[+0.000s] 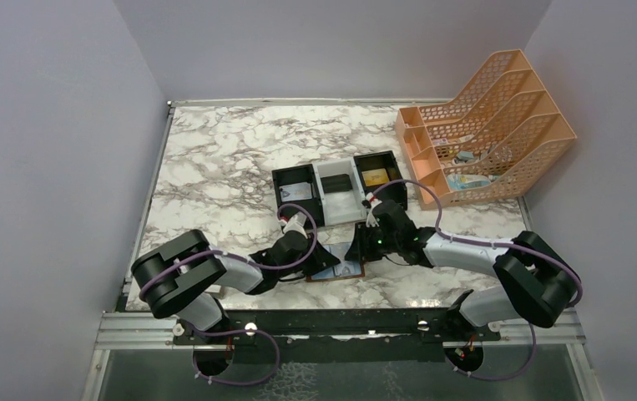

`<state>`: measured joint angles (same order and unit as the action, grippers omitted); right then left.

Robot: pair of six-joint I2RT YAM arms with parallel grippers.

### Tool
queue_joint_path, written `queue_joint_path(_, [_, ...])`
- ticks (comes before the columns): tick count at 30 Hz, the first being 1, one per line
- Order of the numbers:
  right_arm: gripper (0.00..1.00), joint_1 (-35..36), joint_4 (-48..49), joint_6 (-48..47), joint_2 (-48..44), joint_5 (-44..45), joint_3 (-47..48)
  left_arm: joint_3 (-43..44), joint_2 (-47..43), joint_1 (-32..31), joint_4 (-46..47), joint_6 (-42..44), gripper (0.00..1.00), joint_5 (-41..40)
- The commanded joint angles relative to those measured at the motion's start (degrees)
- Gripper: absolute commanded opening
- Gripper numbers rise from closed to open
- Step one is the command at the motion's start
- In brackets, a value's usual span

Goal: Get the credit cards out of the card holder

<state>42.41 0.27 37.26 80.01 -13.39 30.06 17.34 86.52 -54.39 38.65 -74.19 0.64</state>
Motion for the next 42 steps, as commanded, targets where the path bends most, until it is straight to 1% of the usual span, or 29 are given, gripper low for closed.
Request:
queue_joint_path(1, [0.3,-0.3,-3.3,-1.1,-0.2,4.8,-1.7,-0.7,0.4,-0.3,2.9,-1.7,0.16,-0.1])
queue_joint_path(4, [0.3,-0.3,-3.5,-1.1,-0.6,5.6,-1.9,-2.0,-1.7,-0.3,2.9,-1.7,0.05,-1.4])
queue_joint_path(6, [0.3,-0.2,-3.9,-1.0,-0.8,6.3,-1.9,-3.0,-3.6,-0.3,2.9,-1.7,0.0,-2.6])
queue_joint_path(12, [0.3,-0.3,-3.5,-1.2,-1.3,6.2,-1.3,-6.0,-7.6,-0.3,2.7,-1.9,0.0,-4.5])
queue_joint_path(18, [0.32,-0.3,1.4,-2.9,-4.1,-1.2,-2.1,-5.3,-5.8,-0.3,2.6,-1.6,0.0,-3.2])
queue_joint_path(22, [0.32,-0.3,6.0,-6.8,-6.9,-11.2,-1.5,-4.4,-4.9,-0.3,2.6,-1.2,0.0,-2.6])
queue_joint_path(26, [0.32,-0.3,8.4,-7.4,-5.5,-14.4,-0.3,-4.0,-4.7,-0.3,2.6,-0.9,0.0,-2.6])
queue_joint_path(30, [0.3,-0.4,2.7,-4.8,0.8,-8.7,2.5,-3.6,-4.2,-0.3,2.7,-0.7,0.0,-2.4])
queue_joint_path(35, [0.28,-0.3,0.9,-1.5,3.7,-2.1,0.3,-2.1,-3.4,-0.3,2.7,0.7,0.11,-0.7])
queue_joint_path(38, [0.28,-0.4,1.5,-1.0,4.2,-1.4,-1.1,-1.1,-2.7,-0.3,2.7,1.7,0.16,0.3])
queue_joint_path(42, [0.27,-0.3,3.0,-0.5,4.5,-1.2,-2.4,0.2,-1.7,-0.3,2.7,3.0,0.16,1.9])
